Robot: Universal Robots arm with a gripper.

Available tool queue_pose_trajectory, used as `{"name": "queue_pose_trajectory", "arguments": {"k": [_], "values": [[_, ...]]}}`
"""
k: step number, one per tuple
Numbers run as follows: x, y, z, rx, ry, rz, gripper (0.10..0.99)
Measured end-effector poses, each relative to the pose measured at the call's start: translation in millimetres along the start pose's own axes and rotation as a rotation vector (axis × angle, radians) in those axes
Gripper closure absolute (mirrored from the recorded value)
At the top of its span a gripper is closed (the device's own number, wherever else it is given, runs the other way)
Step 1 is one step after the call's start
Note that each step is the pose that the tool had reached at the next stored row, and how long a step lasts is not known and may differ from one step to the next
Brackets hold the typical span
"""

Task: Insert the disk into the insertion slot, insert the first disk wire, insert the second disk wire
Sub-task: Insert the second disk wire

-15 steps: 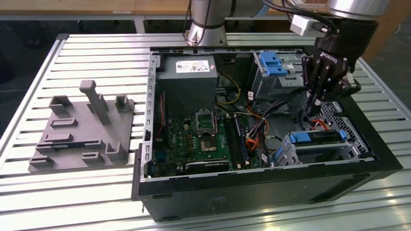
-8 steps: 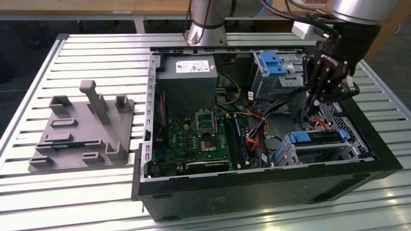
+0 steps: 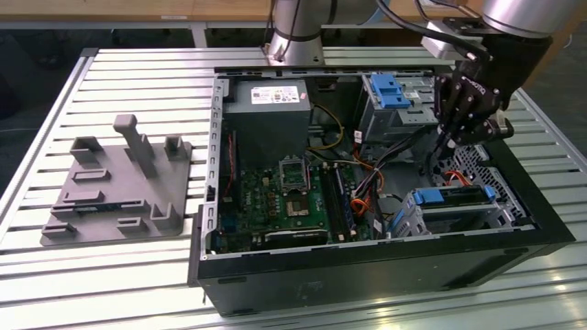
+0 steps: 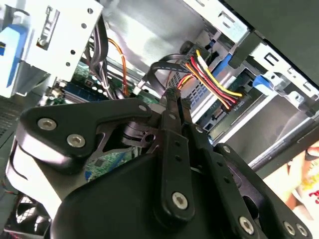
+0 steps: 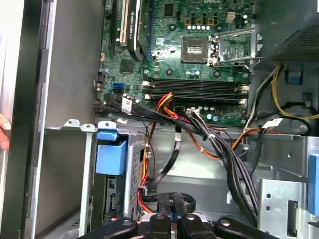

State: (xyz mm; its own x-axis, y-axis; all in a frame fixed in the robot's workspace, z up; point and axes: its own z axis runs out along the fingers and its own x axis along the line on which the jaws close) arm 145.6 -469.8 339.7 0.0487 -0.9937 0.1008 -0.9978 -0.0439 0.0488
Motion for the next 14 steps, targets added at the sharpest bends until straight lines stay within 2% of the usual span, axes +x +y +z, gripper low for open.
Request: {"name": "queue_pose_trajectory", "arguments": {"k": [6,10,14], "values": [[16.4,0.7,1.7,0.0,-0.0013,0.0,0.937],[17.4,0.8,1.8,0.0,-0.0119,-0.001,0.937],[17.0,0.8,1.9,0.0,-0.0132,-0.001,0.937]]}}
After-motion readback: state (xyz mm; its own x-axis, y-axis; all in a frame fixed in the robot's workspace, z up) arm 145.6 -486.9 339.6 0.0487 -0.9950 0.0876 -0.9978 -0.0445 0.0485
